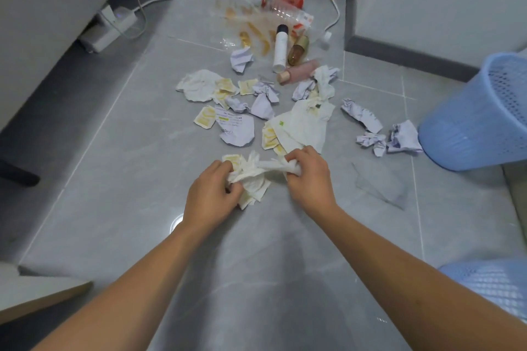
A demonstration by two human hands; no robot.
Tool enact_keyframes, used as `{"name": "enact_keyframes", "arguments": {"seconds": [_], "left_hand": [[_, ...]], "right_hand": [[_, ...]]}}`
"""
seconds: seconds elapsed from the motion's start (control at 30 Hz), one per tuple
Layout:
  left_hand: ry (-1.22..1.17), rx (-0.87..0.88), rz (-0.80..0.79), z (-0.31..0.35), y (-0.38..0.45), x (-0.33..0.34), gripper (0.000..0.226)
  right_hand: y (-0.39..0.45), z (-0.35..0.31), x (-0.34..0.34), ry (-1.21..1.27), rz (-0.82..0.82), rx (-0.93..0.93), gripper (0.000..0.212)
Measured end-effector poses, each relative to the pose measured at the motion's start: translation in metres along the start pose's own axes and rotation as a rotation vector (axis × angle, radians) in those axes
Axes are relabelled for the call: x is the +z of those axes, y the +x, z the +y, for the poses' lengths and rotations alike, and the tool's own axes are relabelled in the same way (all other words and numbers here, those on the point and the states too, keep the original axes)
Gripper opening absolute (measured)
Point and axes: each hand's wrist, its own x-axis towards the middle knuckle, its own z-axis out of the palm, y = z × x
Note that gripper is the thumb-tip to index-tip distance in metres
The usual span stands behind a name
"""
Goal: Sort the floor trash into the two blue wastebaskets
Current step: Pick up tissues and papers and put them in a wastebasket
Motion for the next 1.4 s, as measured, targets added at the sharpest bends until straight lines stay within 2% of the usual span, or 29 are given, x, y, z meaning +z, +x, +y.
{"name": "enact_keyframes", "arguments": {"seconds": [0.2,0.37,0.5,0.67,0.7,0.73,0.87,0.93,1.03,1.1,1.17,1.27,1.4], "left_hand": [[-0.059,0.001,0.027,0.003,-0.003,-0.016,0.020],[-0.088,-0.044,0.084,-0.011,-0.007,-0.025,0.019],[-0.066,-0.051,0.067,-0.021,-0.013,-0.027,0.029],[-0.079,-0.174,0.097,-0.021,-0.021,-0.034,0.013],[-0.077,-0.189,0.078,-0.023,-0.023,-0.035,0.004],[-0.060,-0.191,0.050,-0.026,-0.025,-0.036,0.007],[-0.021,-0.133,-0.043,-0.045,-0.033,-0.040,0.030],[-0.005,-0.124,-0.095,-0.053,-0.035,-0.043,0.051],[0.100,-0.146,-0.230,-0.056,-0.031,-0.050,0.082],[0.211,-0.155,-0.334,-0.053,-0.024,-0.053,0.090],[0.289,-0.155,-0.413,-0.046,-0.015,-0.054,0.094],[0.328,-0.200,-0.474,-0.040,-0.004,-0.050,0.092],[0.292,-0.223,-0.396,-0.042,-0.005,-0.044,0.067]], "right_hand": [[-0.003,-0.003,-0.011,-0.003,0.009,0.035,0.020],[-0.008,0.003,-0.024,-0.011,0.053,0.127,0.028],[-0.018,0.005,-0.026,-0.097,-0.030,0.065,0.035],[-0.026,-0.006,-0.002,-0.145,-0.111,-0.087,0.022],[-0.025,-0.009,0.003,-0.160,-0.147,-0.130,0.018],[-0.024,-0.012,0.008,-0.180,-0.200,-0.176,0.014],[-0.016,-0.016,0.031,-0.311,-0.421,-0.247,0.006],[-0.013,-0.016,0.040,-0.346,-0.488,-0.264,0.010],[-0.013,-0.019,0.044,-0.433,-0.496,-0.335,0.022],[-0.012,-0.020,0.044,-0.458,-0.451,-0.373,0.024],[-0.009,-0.022,0.046,-0.431,-0.432,-0.425,0.024],[-0.004,-0.030,0.053,-0.394,-0.551,-0.483,0.024],[-0.007,-0.027,0.048,-0.431,-0.526,-0.380,0.018]]}}
